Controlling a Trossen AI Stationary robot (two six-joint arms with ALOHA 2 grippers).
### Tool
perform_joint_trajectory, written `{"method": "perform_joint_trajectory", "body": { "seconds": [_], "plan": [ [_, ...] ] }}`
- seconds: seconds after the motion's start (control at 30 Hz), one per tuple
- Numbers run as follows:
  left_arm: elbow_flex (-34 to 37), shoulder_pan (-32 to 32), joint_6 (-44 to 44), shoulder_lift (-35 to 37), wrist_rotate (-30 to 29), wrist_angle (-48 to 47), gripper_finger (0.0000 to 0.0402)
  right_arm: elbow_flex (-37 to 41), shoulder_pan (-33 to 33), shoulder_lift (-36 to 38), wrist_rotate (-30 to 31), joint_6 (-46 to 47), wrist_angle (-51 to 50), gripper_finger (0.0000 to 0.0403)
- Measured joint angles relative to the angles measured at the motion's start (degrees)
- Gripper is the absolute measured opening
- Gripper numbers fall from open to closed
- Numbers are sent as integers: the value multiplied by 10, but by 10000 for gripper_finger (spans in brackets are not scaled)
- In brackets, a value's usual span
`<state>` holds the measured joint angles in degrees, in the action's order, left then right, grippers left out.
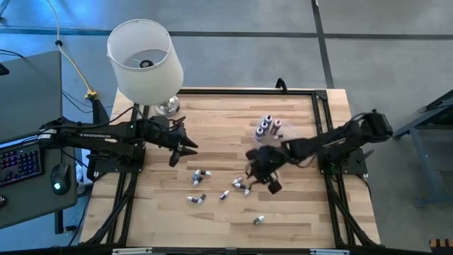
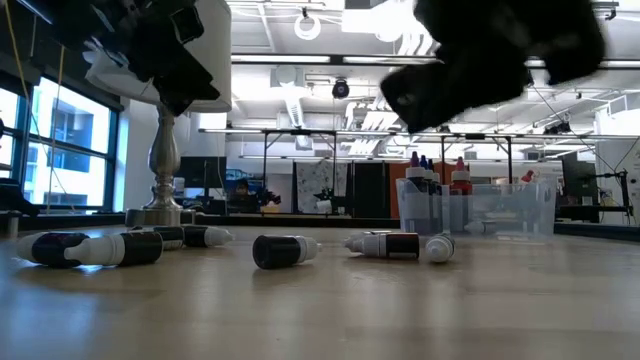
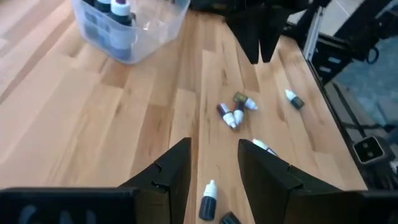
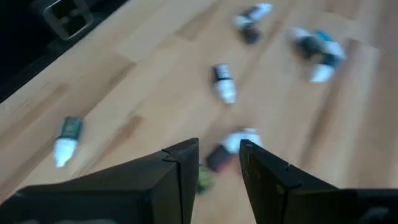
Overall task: Pick & Place food coloring
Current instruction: Put the top right small green food coloring bottle into the transparent bin
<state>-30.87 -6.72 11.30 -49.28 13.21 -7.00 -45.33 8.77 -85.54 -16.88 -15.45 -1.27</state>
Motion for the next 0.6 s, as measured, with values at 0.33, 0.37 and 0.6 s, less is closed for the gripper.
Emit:
{"method": "perform_joint_trajectory", "body": {
  "seconds": [0.33,0.37,0.6],
  "plan": [
    [0,0,-22,-5,-15,9,131,163,31,-17,35,31,317,110],
    [0,0,-22,-5,-16,12,131,161,32,-31,27,38,328,110],
    [0,0,-21,-5,-26,18,131,115,42,-138,13,9,315,110]
  ]
}}
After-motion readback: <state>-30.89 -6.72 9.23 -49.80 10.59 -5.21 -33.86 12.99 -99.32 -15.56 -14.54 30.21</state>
